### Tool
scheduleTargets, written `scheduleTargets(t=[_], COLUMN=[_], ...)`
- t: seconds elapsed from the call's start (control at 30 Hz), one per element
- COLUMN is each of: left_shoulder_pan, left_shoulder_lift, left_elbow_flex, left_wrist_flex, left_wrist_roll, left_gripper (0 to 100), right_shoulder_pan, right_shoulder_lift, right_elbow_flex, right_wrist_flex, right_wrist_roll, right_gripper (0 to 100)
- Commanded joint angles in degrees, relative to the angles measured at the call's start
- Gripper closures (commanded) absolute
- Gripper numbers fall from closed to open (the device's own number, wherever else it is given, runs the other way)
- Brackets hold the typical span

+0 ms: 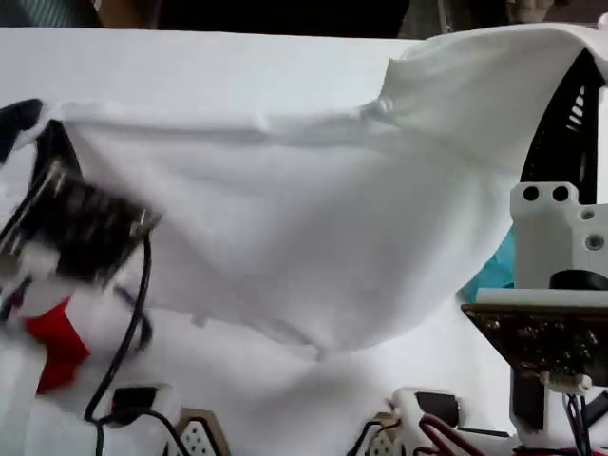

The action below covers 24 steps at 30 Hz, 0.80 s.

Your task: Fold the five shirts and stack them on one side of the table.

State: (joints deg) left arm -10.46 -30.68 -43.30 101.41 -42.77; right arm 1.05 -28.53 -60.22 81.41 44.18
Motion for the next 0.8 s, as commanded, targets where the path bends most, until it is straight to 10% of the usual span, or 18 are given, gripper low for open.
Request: scheduleTargets(t=[0.0, 0.77], left_shoulder_pan=[-0.4, -7.3], left_shoulder_lift=[-0.4, -21.8], left_elbow_flex=[8.0, 33.0], left_wrist_flex=[-0.4, -0.4], left_wrist_roll=[0.6, 3.0], left_gripper=[97, 97], right_shoulder_pan=[-0.6, -4.7], right_shoulder_lift=[0.1, -7.9], right_elbow_flex=[-0.4, -0.6], right_wrist_flex=[-2.6, 6.2], right_wrist_roll=[0.4, 0.0], right_gripper=[97.8, 97.8])
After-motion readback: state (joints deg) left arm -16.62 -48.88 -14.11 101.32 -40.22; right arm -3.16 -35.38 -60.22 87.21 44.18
